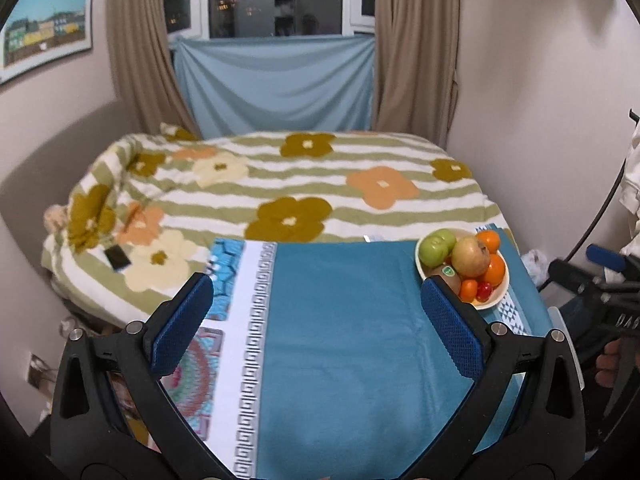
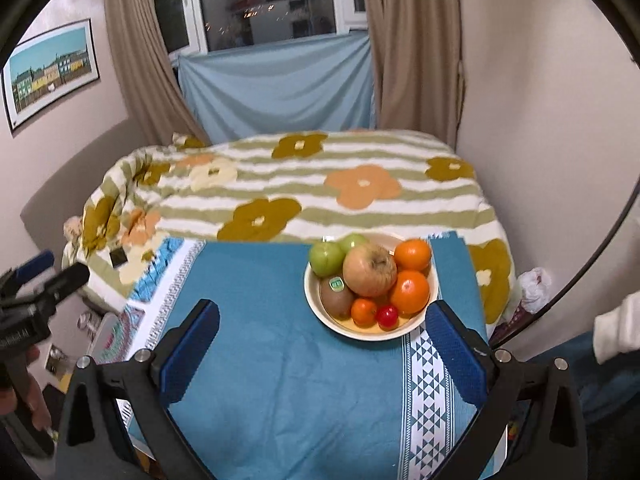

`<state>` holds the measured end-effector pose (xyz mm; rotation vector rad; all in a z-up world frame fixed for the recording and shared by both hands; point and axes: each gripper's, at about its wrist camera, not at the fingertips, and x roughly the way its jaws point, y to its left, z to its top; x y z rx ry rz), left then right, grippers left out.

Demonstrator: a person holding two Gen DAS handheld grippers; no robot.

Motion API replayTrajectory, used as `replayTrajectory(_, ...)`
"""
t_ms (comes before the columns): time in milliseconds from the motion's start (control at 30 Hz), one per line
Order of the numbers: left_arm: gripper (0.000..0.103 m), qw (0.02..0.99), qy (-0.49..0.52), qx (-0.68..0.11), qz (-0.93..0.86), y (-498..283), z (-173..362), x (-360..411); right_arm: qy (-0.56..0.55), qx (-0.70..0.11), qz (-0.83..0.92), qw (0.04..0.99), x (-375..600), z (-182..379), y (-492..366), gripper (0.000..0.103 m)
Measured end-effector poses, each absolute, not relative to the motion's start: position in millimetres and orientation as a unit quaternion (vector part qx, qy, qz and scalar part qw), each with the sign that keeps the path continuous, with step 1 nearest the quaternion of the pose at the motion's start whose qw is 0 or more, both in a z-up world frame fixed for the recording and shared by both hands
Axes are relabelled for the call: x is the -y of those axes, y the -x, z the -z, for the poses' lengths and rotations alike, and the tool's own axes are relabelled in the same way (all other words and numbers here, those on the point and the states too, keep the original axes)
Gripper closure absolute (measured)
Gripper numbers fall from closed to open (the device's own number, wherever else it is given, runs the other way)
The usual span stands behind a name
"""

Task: Organize fruits

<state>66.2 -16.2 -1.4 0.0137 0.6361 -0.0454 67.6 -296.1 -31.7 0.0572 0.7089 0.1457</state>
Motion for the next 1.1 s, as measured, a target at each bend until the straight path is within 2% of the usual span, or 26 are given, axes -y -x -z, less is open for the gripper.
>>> replayTrajectory(467, 0.0, 0.963, -0.017, -0.268, 0.022, -37, -12, 2, -0.016, -0.318, -0.045, 0.947, 274, 17, -46, 0.0)
replayTrajectory(1100, 0.0, 0.964, -0.02, -0.264, 0.034, -47, -13, 2, -0.017, -0.312, -0.035, 0.949, 274, 17, -49, 0.0)
